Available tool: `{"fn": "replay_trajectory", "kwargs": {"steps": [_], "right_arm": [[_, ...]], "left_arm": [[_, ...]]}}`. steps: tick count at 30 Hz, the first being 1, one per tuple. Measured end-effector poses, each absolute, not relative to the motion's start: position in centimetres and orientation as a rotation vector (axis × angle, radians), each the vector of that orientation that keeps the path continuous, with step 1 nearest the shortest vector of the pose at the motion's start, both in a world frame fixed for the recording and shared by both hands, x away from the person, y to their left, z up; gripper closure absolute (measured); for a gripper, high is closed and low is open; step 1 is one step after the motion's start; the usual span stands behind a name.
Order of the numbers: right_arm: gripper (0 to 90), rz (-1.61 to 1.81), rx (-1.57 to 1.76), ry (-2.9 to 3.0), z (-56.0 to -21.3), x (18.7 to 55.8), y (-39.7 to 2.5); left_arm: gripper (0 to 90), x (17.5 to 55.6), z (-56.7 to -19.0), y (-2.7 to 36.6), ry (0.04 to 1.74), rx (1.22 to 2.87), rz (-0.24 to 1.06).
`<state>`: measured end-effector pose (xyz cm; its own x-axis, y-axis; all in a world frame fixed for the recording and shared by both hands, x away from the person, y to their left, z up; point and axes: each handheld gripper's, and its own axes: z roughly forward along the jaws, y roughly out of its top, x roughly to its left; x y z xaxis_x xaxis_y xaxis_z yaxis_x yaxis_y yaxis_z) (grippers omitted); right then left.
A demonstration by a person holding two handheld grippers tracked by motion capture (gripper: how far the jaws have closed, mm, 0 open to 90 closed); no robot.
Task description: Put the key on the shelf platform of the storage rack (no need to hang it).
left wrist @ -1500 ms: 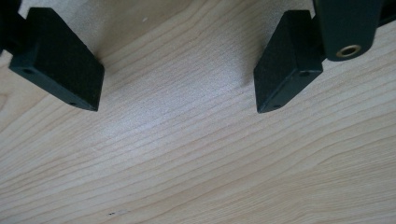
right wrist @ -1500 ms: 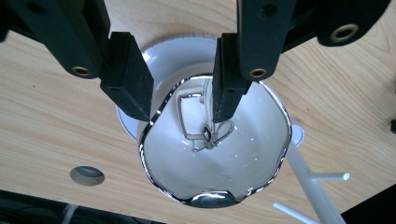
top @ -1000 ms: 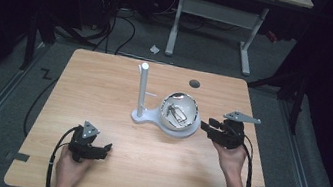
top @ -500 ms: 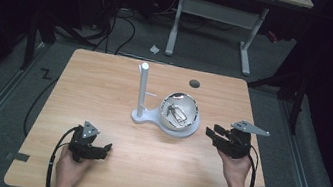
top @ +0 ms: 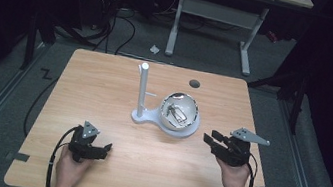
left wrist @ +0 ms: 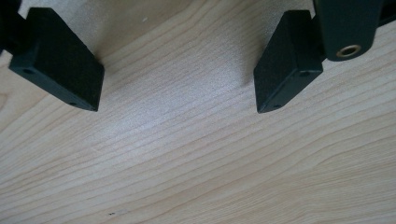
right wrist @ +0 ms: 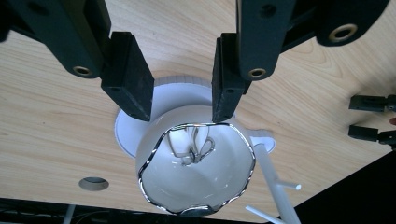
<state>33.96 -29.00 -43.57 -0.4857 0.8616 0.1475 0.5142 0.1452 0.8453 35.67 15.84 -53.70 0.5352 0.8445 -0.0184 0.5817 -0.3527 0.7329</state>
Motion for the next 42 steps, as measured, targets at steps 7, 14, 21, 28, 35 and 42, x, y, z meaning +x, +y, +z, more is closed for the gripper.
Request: {"fn": "replay_trajectory", "kwargs": {"steps": [7,14,21,28,35,42], "right_arm": [[59.3,1.286,1.306,2.070,-44.2,33.3,-28.5],[59.2,1.280,1.305,2.090,-45.0,32.9,-27.9],[59.2,1.274,1.298,2.108,-45.8,32.5,-27.4],[59.1,1.272,1.294,2.128,-46.6,32.4,-26.8],[58.8,1.285,1.298,2.143,-47.4,32.5,-26.0],[58.6,1.282,1.292,2.166,-48.2,32.4,-25.1]], "left_arm": [[16.6,35.7,-53.7,15.8,1.150,2.071,0.479],[16.6,35.7,-53.7,15.8,1.150,2.071,0.479],[16.6,35.7,-53.7,15.8,1.150,2.071,0.479],[16.6,35.7,-53.7,15.8,1.151,2.071,0.480],[16.6,35.7,-53.7,15.8,1.150,2.071,0.480],[16.6,35.7,-53.7,15.8,1.150,2.071,0.479]]}}
